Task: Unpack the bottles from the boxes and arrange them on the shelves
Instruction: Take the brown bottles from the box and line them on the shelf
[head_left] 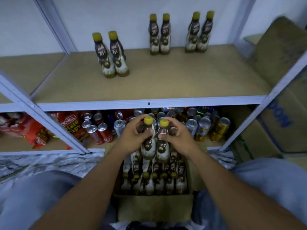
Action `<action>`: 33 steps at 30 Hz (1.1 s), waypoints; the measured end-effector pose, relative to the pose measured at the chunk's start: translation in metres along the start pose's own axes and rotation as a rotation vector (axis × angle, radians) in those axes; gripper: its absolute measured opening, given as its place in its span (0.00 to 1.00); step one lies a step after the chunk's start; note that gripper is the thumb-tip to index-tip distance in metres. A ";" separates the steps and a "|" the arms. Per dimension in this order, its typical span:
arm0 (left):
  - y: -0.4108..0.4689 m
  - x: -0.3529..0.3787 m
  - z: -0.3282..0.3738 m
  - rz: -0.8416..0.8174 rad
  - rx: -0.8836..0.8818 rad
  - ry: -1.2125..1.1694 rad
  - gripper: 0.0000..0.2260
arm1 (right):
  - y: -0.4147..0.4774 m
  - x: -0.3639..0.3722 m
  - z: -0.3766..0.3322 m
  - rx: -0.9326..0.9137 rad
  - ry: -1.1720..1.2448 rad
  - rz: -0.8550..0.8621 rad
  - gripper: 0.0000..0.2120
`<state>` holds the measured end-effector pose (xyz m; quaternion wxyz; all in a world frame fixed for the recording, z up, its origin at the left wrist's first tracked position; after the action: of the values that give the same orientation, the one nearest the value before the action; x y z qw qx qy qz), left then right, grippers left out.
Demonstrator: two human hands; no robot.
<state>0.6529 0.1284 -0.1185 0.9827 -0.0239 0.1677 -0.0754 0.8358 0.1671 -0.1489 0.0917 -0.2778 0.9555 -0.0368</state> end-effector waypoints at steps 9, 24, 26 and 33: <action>0.036 0.004 0.137 -0.042 0.191 0.011 0.24 | -0.027 -0.086 -0.117 -0.223 -0.066 0.126 0.30; 0.166 0.020 0.228 -0.080 0.376 0.054 0.23 | 0.036 -0.213 -0.201 -0.358 -0.129 0.211 0.28; 0.189 0.022 0.231 -0.066 0.389 0.062 0.23 | 0.052 -0.229 -0.203 -0.361 -0.134 0.223 0.28; 0.271 0.035 0.234 -0.062 0.379 0.078 0.22 | 0.103 -0.288 -0.200 -0.333 -0.178 0.286 0.25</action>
<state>0.8015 0.3959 0.0706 0.9596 0.1592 0.1875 -0.1365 0.9814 0.4121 0.0789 0.1329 -0.1531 0.9662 0.1595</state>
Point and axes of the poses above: each hand's wrist, its own y-axis towards the middle knuckle, its own x-axis out of the palm, z = x × y, the point moved 5 cm from there along y, towards the middle knuckle, and after that the axes turned 10 degrees about -z, right-handed, at the moved point
